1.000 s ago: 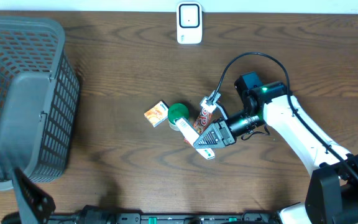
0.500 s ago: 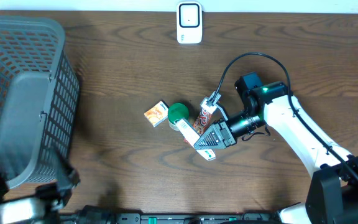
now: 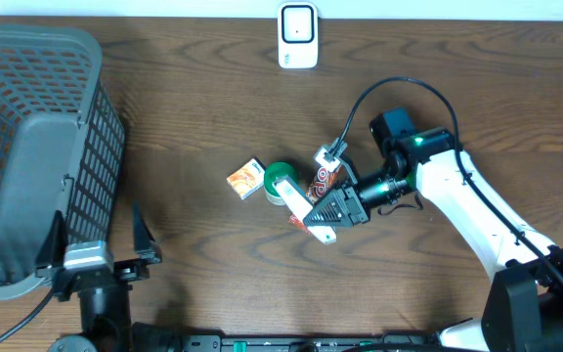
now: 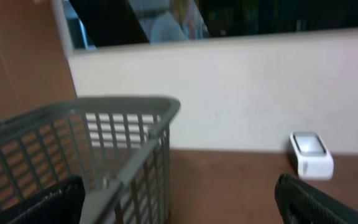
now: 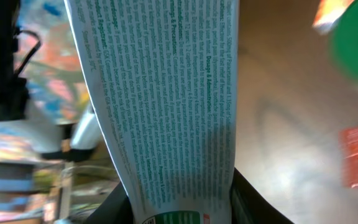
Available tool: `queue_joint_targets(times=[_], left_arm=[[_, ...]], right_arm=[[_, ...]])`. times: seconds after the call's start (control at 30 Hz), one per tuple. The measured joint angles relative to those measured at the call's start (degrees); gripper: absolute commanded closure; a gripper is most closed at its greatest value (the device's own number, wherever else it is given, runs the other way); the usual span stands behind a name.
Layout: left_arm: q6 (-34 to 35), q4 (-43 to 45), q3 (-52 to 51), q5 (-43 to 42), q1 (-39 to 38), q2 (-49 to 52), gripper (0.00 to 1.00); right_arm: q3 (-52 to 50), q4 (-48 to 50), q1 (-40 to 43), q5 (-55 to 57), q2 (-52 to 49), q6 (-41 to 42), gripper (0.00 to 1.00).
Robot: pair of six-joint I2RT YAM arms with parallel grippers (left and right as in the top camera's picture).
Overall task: Scan the item barcode
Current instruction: 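Carry the Panadol box to the white scanner at the back edge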
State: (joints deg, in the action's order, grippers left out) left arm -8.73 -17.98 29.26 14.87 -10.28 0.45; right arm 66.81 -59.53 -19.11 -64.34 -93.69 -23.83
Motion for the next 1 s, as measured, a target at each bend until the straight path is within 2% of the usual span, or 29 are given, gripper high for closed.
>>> queue_joint_targets(times=[0.2, 0.4, 0.6, 0.9, 1.0], left_arm=[[0.02, -7.56, -0.02, -0.02, 0.0, 0.11, 0.05], [0.11, -11.72, -0.02, -0.02, 0.0, 0.15, 0.05], [0.17, -17.35, -0.02, -0.09, 0.0, 0.15, 0.05], [0.17, -38.97, -0.07, -0.61, 0.0, 0.24, 0.05], [0.17, -39.71, -0.11, -0.63, 0.0, 0.26, 0.05]], right_arm=[[6.23, 11.37, 1.97, 16.37, 0.0, 8.94, 0.8], [11.54, 22.34, 2.16, 37.7, 0.11, 10.4, 0.75], [12.0, 36.87, 2.16, 53.55, -2.62, 6.58, 0.75], [15.8, 57.09, 1.95, 72.15, -20.81, -2.38, 0.73], [20.74, 61.27, 1.25, 76.26, -25.77, -5.77, 0.73]])
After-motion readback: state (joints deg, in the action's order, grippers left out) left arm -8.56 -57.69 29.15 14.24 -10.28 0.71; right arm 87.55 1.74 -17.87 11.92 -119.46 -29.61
